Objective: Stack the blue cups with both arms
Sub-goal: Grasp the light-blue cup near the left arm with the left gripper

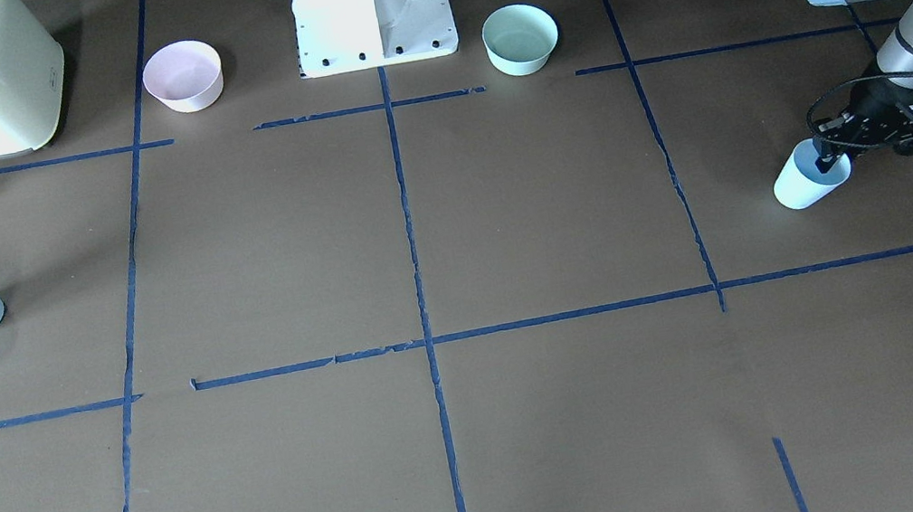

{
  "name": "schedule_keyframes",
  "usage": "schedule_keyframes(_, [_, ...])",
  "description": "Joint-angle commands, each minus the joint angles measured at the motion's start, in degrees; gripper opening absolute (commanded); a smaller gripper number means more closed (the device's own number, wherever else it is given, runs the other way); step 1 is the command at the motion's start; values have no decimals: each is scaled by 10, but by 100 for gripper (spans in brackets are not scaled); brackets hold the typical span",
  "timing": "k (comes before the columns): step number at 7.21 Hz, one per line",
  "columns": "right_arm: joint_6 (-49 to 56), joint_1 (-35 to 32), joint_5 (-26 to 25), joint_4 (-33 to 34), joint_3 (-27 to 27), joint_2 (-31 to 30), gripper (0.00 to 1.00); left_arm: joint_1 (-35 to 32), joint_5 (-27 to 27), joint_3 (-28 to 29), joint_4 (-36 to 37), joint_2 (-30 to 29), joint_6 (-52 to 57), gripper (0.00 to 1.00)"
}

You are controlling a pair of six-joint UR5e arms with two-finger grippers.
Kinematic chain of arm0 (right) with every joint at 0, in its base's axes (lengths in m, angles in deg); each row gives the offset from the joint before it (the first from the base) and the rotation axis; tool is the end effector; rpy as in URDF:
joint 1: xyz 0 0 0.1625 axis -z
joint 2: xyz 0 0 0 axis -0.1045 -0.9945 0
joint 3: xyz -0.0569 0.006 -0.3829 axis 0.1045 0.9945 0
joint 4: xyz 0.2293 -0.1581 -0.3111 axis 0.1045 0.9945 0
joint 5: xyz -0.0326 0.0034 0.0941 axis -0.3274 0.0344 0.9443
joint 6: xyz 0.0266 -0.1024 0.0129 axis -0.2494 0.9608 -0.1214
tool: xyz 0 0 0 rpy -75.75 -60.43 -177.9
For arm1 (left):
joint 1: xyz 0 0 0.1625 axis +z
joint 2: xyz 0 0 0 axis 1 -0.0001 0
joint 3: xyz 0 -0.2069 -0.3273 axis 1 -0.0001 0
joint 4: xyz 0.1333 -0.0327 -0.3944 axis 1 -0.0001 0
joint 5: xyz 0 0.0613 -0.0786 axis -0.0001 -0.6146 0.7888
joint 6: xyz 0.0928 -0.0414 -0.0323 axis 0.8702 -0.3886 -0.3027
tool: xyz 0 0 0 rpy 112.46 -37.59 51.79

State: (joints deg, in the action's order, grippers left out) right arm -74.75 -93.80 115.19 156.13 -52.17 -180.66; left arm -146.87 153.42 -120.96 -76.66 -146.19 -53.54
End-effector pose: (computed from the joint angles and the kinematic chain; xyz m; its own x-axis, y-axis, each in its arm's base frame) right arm 0.0386 -0.4410 0.6116 0.6763 -0.1608 0.7188 0.0903 0.9866 0.1357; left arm 0.2213 -0.4742 0.5498 0.6746 -0.0156 -0.7380 0.0863 0.9946 0.0578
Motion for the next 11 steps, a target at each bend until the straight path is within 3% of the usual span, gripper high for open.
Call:
schedule_keyframes(1, [0,0,0,0,0,-1,100,-1,6,-7,9,-2,-2,0])
schedule_keyframes(3, [0,0,0,0,0,-1,100,-5,71,-39,57,-29,-3,0])
schedule_keyframes(4, [-1,0,0,0,0,-1,100,-5,70,-67,113,-64,-3,0])
schedule_keyframes(7, [-2,0,0,0,-1,-1,100,18,67,-58,225,-240,-18,0])
schedule_keyframes(9, [-2,0,1,0,-1,-1,100,110,-13,-51,246,-321,-165,0])
schedule_keyframes(11, [-2,0,1,0,-1,-1,100,187,-101,54,245,-447,-256,0])
